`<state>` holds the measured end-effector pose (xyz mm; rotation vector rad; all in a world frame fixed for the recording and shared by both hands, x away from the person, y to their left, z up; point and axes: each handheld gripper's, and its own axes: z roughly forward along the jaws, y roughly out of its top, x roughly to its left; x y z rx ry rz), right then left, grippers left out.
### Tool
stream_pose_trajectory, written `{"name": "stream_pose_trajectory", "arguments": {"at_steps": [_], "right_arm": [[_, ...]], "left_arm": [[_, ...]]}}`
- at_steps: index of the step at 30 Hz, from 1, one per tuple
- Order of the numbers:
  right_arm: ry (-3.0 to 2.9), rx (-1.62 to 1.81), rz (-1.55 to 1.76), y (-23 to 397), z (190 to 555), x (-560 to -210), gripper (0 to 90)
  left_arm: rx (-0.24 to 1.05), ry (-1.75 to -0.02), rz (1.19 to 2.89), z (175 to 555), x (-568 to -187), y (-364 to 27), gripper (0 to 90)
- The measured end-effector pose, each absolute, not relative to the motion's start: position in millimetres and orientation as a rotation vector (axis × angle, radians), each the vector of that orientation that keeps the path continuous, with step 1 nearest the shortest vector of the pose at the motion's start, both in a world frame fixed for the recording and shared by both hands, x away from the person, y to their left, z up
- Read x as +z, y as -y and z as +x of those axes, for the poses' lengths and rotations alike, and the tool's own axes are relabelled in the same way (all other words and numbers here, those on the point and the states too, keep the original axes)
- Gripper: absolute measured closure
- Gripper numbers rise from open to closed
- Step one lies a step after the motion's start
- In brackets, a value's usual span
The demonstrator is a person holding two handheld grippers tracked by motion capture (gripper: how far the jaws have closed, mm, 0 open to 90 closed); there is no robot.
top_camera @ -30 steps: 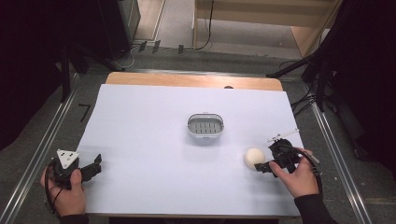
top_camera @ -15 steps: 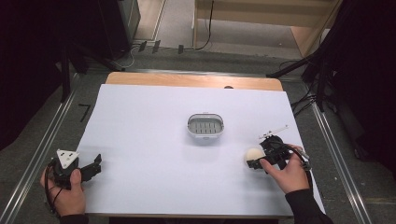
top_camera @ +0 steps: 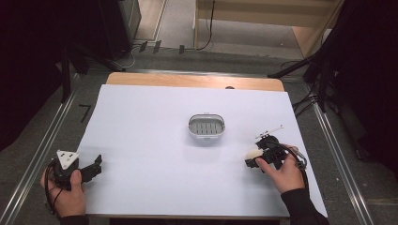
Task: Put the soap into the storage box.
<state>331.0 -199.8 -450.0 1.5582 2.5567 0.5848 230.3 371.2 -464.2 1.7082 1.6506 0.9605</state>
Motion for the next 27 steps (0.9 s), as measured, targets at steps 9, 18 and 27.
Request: {"name": "stream_pose_trajectory", "arguments": {"at_steps": [9, 18, 27], "right_arm": [[-2.552, 0.570, 1.578, 195, 333, -453, 24.5], [-2.552, 0.607, 1.577, 198, 332, -447, 24.6], [-2.568, 0.606, 1.552, 194, 333, -438, 24.6]], "left_arm": [[0.961, -1.650, 1.704, 230, -464, -371, 14.1], [0.961, -1.650, 1.702, 230, -464, -371, 14.1], [0.959, -1.650, 1.701, 230, -464, -372, 14.1]]}}
